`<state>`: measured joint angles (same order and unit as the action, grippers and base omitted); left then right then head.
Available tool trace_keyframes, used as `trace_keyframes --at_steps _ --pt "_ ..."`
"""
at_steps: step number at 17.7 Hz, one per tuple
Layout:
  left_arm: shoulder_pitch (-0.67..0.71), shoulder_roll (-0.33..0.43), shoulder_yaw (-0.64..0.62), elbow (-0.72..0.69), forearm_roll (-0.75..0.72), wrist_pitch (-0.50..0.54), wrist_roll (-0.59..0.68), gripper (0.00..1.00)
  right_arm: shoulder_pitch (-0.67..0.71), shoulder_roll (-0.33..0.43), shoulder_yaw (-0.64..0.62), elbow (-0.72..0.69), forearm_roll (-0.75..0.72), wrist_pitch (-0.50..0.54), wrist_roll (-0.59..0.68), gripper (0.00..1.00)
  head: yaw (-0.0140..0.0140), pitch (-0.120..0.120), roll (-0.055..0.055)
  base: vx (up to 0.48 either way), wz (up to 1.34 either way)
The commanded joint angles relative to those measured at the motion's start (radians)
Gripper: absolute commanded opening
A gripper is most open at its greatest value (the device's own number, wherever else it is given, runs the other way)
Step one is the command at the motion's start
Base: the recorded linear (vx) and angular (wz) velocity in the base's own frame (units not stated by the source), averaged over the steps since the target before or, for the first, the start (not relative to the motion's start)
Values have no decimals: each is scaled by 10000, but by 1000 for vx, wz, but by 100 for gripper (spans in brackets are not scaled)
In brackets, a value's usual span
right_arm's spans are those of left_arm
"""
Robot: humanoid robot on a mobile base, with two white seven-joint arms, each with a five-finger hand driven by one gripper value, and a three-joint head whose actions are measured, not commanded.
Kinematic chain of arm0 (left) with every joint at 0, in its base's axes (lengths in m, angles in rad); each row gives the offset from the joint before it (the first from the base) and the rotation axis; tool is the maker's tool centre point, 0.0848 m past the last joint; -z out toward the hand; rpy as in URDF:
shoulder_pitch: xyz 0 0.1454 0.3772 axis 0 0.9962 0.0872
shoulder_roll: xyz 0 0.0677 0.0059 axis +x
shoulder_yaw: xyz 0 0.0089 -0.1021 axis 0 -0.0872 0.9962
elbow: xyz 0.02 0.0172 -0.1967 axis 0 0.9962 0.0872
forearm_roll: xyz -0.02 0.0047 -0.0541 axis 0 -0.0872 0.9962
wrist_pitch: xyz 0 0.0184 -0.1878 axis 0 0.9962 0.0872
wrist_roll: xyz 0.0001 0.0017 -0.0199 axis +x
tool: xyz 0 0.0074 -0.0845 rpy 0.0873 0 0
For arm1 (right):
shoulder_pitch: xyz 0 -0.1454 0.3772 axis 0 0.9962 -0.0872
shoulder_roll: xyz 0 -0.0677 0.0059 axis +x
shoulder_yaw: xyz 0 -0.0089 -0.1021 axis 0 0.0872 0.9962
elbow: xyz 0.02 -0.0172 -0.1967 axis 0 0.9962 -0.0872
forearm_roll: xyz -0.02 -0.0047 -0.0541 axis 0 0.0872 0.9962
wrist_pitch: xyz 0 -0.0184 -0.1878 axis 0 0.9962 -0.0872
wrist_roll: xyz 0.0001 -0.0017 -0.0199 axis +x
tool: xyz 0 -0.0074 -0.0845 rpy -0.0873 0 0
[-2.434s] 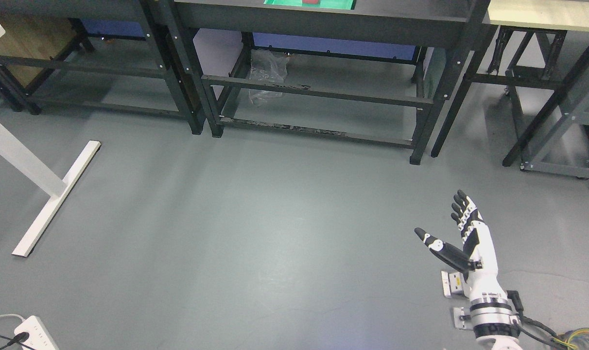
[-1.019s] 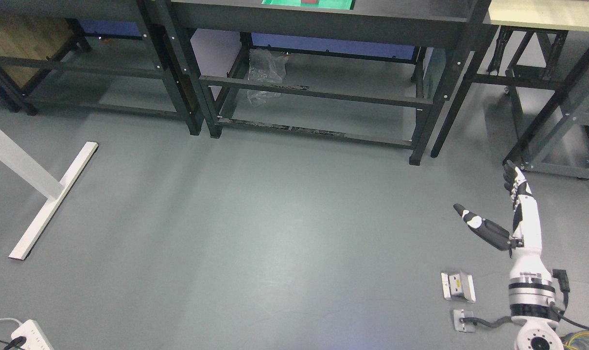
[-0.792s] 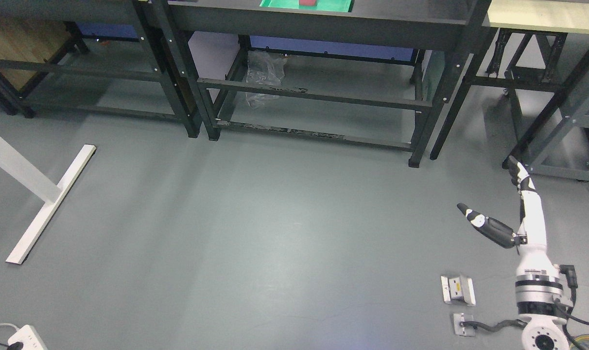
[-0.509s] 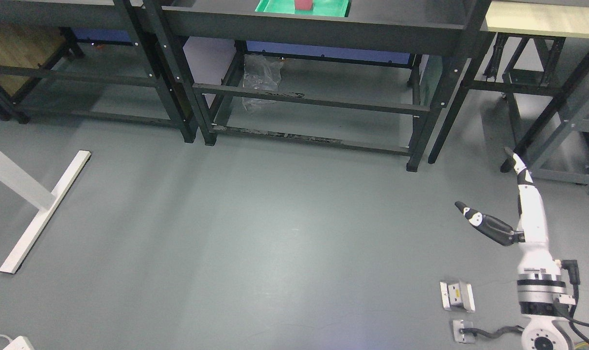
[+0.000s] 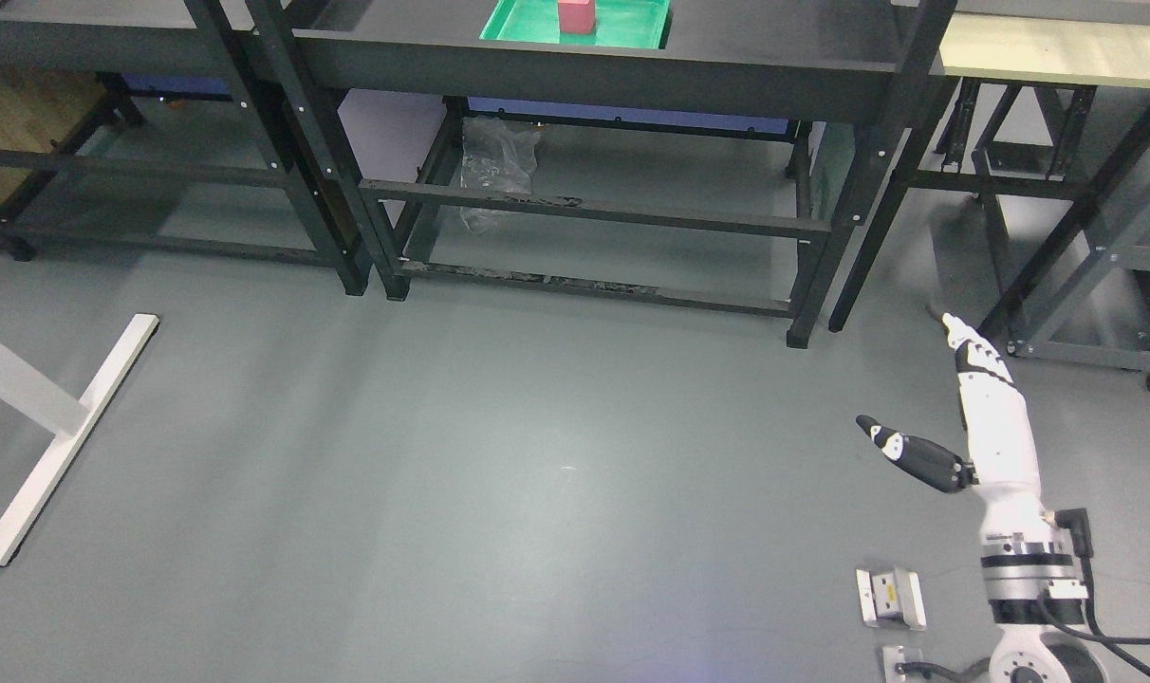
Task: Pick pink block from left shelf to tray
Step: 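Approach the green tray on the shelf, right hand forward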
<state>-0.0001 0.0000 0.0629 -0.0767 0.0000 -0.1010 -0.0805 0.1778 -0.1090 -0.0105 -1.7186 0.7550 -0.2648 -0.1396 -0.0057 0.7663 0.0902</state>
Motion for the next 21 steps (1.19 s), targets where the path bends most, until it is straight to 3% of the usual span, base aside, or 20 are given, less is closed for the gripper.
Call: trace_keyframes --at_steps 1,21 --pt "93 175 0 0 -15 -2 8 100 78 246 89 -25 1500 -6 -30 98 0 0 0 73 6" --pt "93 175 0 0 -15 -3 8 100 62 369 58 -25 1485 10 -30 98 0 0 0 25 99"
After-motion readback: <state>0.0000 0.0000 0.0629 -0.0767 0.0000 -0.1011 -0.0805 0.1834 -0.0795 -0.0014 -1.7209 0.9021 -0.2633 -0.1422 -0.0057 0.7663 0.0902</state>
